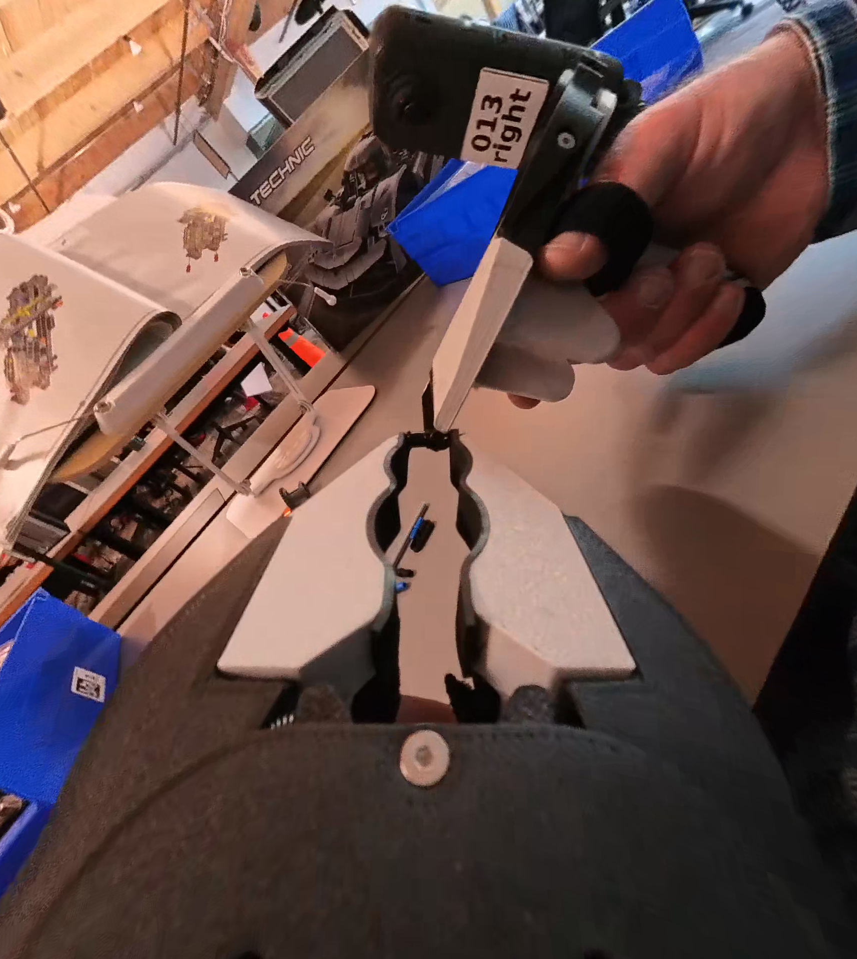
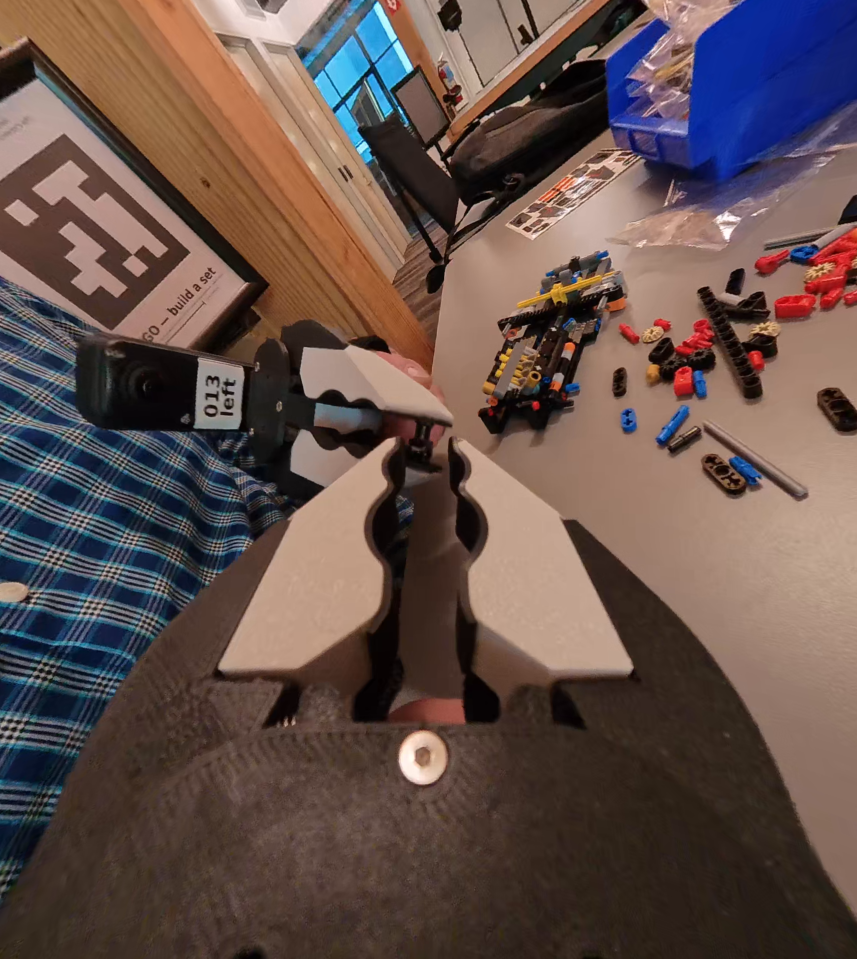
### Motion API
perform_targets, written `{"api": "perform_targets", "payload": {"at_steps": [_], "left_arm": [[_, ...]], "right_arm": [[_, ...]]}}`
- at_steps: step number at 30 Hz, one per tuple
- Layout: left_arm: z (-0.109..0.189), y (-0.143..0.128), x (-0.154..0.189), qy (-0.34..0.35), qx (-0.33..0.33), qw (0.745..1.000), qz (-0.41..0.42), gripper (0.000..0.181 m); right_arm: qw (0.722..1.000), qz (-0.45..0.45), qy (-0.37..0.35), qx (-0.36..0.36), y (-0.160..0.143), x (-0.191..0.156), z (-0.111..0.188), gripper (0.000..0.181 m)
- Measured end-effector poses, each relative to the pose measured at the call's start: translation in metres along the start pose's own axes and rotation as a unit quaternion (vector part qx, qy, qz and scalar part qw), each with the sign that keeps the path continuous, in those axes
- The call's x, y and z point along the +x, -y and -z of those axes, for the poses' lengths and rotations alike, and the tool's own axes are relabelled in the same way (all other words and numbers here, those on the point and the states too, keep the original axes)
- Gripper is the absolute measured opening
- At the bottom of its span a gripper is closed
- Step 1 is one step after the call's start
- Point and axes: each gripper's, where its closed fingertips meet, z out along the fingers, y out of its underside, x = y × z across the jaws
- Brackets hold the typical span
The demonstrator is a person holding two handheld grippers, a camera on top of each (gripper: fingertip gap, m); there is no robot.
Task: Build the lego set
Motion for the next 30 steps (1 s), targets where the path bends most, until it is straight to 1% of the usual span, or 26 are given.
{"api": "perform_targets", "payload": {"at_steps": [2, 4, 7, 11, 15, 16, 19, 24, 25, 27, 28, 29, 30], "left_arm": [[-0.001, 0.003, 0.006, -0.014, 0.01, 1.0, -0.019, 0.014], [-0.001, 0.005, 0.008, -0.018, 0.018, 0.999, -0.024, 0.013], [-0.002, 0.004, 0.01, -0.021, 0.023, 0.999, -0.031, 0.013], [-0.004, 0.003, 0.008, -0.015, 0.019, 0.999, -0.025, 0.014], [-0.006, 0.002, 0.004, 0.008, 0.008, 0.999, -0.031, 0.028], [-0.007, 0.001, 0.004, 0.01, 0.004, 0.999, -0.037, 0.027], [-0.009, -0.002, 0.007, 0.011, -0.01, 0.999, -0.049, 0.015], [-0.014, -0.01, 0.006, 0.018, -0.034, 0.998, -0.056, 0.014], [-0.015, -0.012, 0.006, 0.02, -0.042, 0.997, -0.056, 0.013], [-0.018, -0.018, 0.004, 0.026, -0.062, 0.997, -0.048, 0.013], [-0.02, -0.022, 0.004, 0.027, -0.074, 0.996, -0.046, 0.013], [-0.022, -0.023, 0.003, 0.03, -0.082, 0.995, -0.046, 0.013], [-0.023, -0.025, 0.003, 0.03, -0.089, 0.995, -0.043, 0.013]], "right_arm": [[1.0, -0.013, 0.016, 0.001, 0.0, -0.003, 0.0, 0.013], [0.999, -0.021, 0.026, 0.0, -0.001, -0.005, 0.001, 0.007], [0.999, -0.028, 0.029, 0.003, -0.003, -0.005, 0.002, 0.006], [0.999, -0.035, 0.011, 0.022, 0.0, -0.001, 0.002, 0.006], [0.999, -0.033, -0.022, 0.033, 0.0, 0.004, 0.003, 0.006], [0.999, -0.029, -0.034, 0.03, -0.001, 0.005, 0.003, 0.006], [0.997, -0.005, -0.074, 0.016, -0.002, 0.009, 0.003, 0.006], [0.984, 0.052, -0.168, -0.016, -0.004, 0.021, 0.003, 0.008], [0.975, 0.079, -0.205, -0.027, -0.003, 0.027, 0.006, 0.018], [0.952, 0.133, -0.272, -0.05, 0.001, 0.04, 0.015, 0.031], [0.936, 0.153, -0.313, -0.056, 0.004, 0.05, 0.022, 0.025], [0.925, 0.166, -0.338, -0.059, 0.007, 0.056, 0.028, 0.026], [0.92, 0.17, -0.348, -0.059, 0.009, 0.059, 0.031, 0.029]]}}
